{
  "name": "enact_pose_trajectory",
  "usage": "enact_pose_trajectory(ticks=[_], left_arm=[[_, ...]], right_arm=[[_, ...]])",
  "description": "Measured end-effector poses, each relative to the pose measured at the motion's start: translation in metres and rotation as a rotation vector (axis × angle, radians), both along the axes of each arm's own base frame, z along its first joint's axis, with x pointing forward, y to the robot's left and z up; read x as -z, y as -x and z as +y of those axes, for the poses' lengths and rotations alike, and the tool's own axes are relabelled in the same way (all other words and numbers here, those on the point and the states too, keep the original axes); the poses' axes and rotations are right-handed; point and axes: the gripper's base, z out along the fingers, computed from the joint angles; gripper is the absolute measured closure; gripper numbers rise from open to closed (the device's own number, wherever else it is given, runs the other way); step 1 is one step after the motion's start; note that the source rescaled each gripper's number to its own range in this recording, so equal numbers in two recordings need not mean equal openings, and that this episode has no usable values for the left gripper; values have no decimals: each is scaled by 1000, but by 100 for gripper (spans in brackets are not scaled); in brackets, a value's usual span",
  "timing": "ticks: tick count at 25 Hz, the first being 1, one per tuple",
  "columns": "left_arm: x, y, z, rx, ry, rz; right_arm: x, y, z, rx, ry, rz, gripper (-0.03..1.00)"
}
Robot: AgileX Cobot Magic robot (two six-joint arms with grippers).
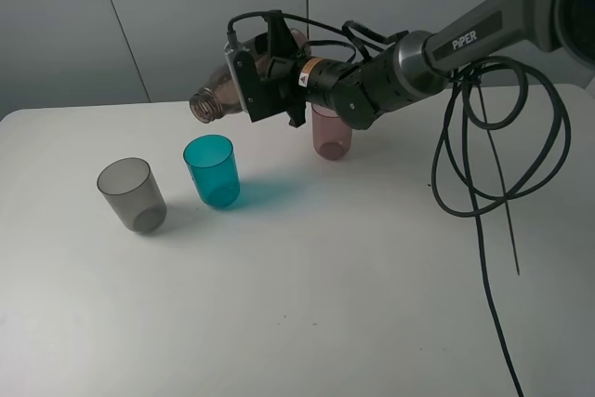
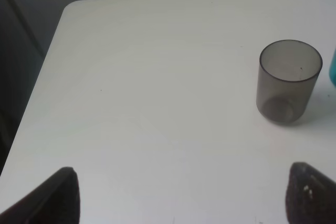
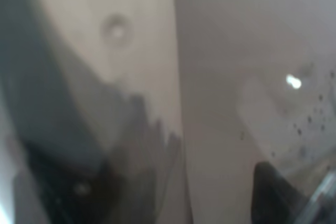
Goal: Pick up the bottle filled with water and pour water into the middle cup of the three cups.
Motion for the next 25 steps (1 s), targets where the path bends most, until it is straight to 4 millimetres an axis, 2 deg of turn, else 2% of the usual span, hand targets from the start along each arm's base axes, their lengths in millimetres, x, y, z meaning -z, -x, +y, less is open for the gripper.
enact_pose_trajectory(ticks=[25], left_arm=[[0,0,0,0,0,0]], right_arm=[[-5,-1,1,-20,16,-90,93]])
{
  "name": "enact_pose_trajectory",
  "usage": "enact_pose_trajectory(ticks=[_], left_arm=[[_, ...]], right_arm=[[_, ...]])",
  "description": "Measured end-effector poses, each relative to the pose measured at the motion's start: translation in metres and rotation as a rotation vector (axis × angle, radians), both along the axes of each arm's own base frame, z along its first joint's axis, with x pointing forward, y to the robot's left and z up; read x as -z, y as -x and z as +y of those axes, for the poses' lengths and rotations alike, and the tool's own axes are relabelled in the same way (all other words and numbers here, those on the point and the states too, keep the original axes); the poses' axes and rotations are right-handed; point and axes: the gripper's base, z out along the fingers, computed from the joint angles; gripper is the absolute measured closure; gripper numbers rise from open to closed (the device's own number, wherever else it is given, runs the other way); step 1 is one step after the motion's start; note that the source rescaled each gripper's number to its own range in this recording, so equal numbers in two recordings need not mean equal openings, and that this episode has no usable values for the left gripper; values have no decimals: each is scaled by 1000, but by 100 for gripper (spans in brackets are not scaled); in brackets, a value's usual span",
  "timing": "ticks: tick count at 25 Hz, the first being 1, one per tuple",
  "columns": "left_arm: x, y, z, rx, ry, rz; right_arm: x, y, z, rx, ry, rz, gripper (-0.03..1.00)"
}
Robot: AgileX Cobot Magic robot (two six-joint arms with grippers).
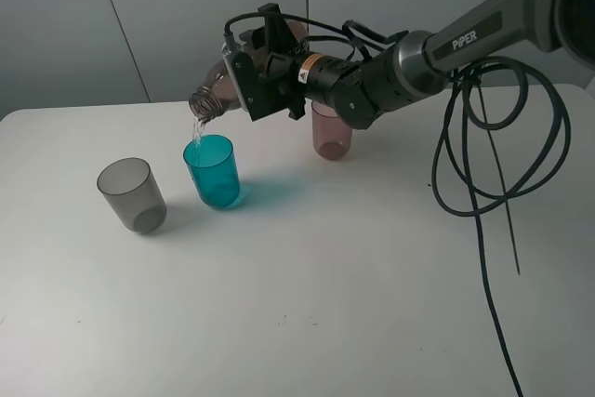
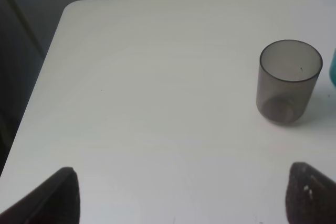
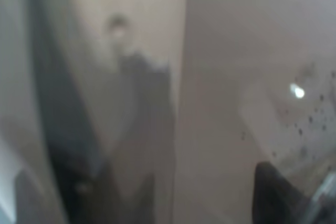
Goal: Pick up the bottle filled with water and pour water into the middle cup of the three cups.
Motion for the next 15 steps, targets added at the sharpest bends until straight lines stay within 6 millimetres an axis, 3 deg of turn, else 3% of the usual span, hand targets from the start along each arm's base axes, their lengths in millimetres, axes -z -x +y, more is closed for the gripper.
enact_pose_trajectory(ticks=[15], left_arm=[[0,0,0,-1,2,0]], right_arm=[[-1,0,0,-9,23,-30,93]])
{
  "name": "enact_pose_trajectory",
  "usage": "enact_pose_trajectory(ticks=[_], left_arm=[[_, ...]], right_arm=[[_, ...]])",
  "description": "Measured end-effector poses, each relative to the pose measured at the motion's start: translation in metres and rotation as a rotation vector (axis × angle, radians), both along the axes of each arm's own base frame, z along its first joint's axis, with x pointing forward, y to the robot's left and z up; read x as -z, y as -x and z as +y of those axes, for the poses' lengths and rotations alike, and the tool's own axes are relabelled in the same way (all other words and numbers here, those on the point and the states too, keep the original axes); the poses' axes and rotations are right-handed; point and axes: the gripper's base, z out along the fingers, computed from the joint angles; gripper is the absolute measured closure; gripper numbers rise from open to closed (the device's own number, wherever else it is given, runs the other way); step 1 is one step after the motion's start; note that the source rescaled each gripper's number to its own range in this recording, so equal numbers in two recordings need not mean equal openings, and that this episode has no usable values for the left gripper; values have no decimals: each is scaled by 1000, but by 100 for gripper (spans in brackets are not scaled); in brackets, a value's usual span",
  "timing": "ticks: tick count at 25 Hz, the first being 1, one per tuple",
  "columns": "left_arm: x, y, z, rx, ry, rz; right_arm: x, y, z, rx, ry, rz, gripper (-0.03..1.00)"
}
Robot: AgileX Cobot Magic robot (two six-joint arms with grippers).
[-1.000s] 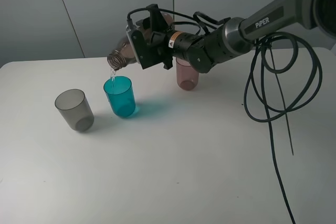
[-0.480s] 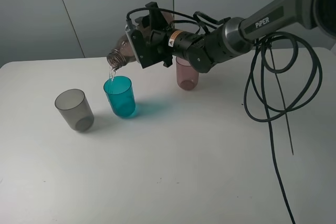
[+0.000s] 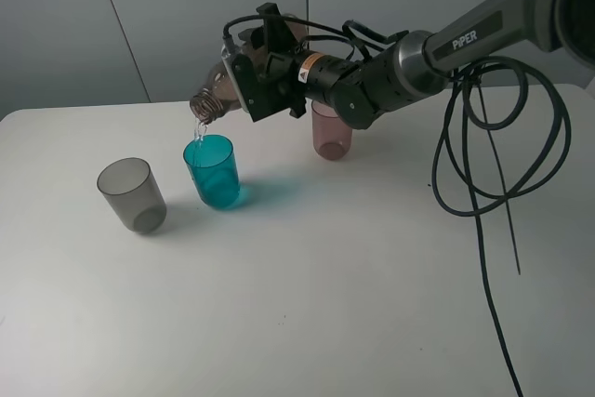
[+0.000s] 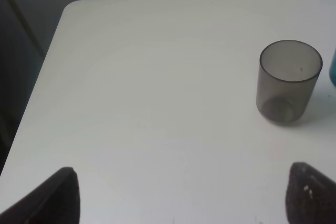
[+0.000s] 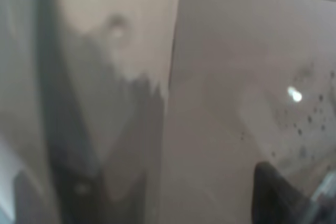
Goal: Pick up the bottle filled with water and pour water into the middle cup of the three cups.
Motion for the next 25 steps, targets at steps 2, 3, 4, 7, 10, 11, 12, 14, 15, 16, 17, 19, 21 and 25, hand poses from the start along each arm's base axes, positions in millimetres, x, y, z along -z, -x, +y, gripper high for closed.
enact_pose_trajectory(ticks=[2,3,4,7,10,11,12,14,15,16,17,19,21,25], left_arm=[[0,0,0,0,0,0],[0,0,0,0,0,0],[0,0,0,0,0,0],[0,0,0,0,0,0],[0,0,0,0,0,0],[0,0,0,0,0,0],[0,0,0,0,0,0],[0,0,0,0,0,0],[0,0,0,0,0,0],[0,0,0,0,0,0],[0,0,0,0,0,0],[0,0,0,0,0,0],[0,0,0,0,0,0],[0,0,0,0,0,0]], right_arm=[[0,0,0,0,1,-7,93],[0,0,0,0,1,-7,93],[-1,0,0,-1,1,-10,93],[-1,-1,-1,4,0,-9,93],[-1,-3,-4,15,-2,-11,93],[-1,-4,-5,18,-4,-12,93],[-1,-4,-6,20,-3,-14,93],[-1,-5,-7,22,3,-21,93],[-1,-6,-8,23,3,-23,93],[-1,-6,-8,23,3,-23,93],[-1,-6,-8,22,7,-27,93],[-2,-6,-8,20,10,-36,93],[-3,-6,-8,17,15,-50,93],[-3,-6,-8,13,31,-65,93]])
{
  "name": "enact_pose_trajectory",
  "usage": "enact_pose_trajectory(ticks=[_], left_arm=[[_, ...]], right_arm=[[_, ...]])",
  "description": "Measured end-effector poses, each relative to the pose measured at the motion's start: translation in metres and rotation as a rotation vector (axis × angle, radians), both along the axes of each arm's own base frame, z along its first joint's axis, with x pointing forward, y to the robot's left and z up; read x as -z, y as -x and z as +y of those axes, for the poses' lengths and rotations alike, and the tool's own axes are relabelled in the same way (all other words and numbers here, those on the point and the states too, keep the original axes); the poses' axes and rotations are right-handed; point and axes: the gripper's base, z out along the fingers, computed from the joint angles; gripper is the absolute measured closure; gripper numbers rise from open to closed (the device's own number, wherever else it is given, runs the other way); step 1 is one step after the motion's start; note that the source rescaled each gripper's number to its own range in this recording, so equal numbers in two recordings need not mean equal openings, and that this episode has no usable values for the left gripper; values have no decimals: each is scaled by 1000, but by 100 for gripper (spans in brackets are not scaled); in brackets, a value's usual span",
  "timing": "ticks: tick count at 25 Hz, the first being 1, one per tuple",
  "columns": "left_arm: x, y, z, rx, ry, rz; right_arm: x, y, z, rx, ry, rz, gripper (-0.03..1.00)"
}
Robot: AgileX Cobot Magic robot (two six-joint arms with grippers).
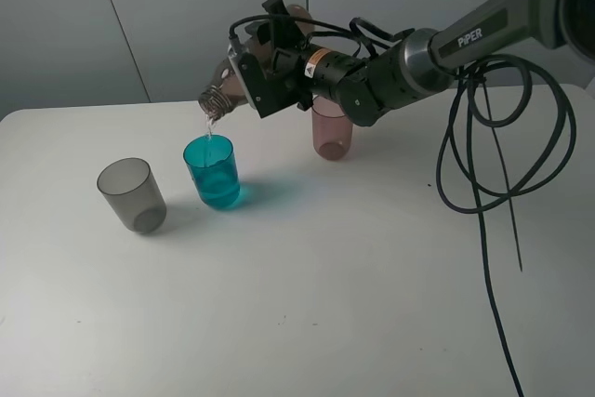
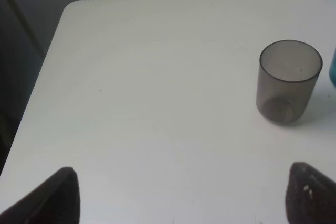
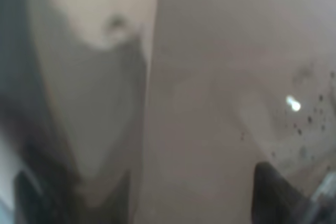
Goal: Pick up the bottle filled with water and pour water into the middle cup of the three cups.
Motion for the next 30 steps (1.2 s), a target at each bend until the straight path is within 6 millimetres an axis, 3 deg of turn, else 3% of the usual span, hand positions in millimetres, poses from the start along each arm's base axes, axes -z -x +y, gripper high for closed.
enact_pose_trajectory(ticks=[30], left_arm=[[0,0,0,0,0,0]], right_arm=[[-5,1,2,-42,59,-120,93]])
